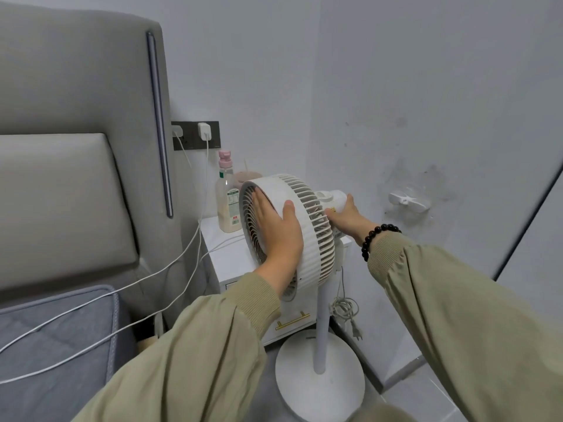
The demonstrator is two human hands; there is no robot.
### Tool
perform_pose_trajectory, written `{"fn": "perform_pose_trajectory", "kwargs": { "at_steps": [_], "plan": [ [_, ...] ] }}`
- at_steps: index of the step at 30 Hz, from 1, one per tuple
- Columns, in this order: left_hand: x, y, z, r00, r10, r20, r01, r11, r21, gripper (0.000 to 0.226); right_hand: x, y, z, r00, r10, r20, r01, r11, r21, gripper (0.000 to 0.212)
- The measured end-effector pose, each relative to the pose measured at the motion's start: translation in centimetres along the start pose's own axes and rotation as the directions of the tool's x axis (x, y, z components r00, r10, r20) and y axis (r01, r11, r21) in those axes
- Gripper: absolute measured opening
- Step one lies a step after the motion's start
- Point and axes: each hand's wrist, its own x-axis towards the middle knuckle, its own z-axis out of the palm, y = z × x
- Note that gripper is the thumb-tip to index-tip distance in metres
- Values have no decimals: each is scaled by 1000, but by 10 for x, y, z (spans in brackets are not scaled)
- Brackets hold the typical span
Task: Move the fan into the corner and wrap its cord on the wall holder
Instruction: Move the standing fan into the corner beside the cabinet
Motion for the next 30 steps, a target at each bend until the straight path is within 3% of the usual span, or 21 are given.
{"fn": "perform_pose_trajectory", "kwargs": {
  "at_steps": [3,5,7,9,12,18,27,30],
  "plan": [
    [-5,4,-4,995,96,-15,-93,989,114,67,-6,0,-4,1000,13,12,-13,998,58,74],
    [-5,6,-7,961,277,18,-270,917,292,59,-10,1,-9,999,28,36,-32,995,98,65],
    [-3,5,-9,865,472,172,-490,717,496,47,-11,5,-14,998,44,46,-49,993,106,62],
    [-3,6,-9,749,564,349,-635,460,620,43,-15,7,-20,998,57,33,-61,993,102,66],
    [1,11,-11,707,504,496,-657,211,724,44,-20,11,-26,998,60,24,-61,996,67,72],
    [-12,17,-6,584,423,692,-739,-74,669,36,-37,19,-42,998,44,-55,-44,999,-2,66],
    [-47,-7,37,507,277,816,-842,-42,538,40,-53,54,-62,990,74,-122,-78,997,-26,62],
    [-61,-34,57,458,283,843,-886,70,458,31,-51,76,-68,986,111,-126,-118,992,-49,61]
  ]
}}
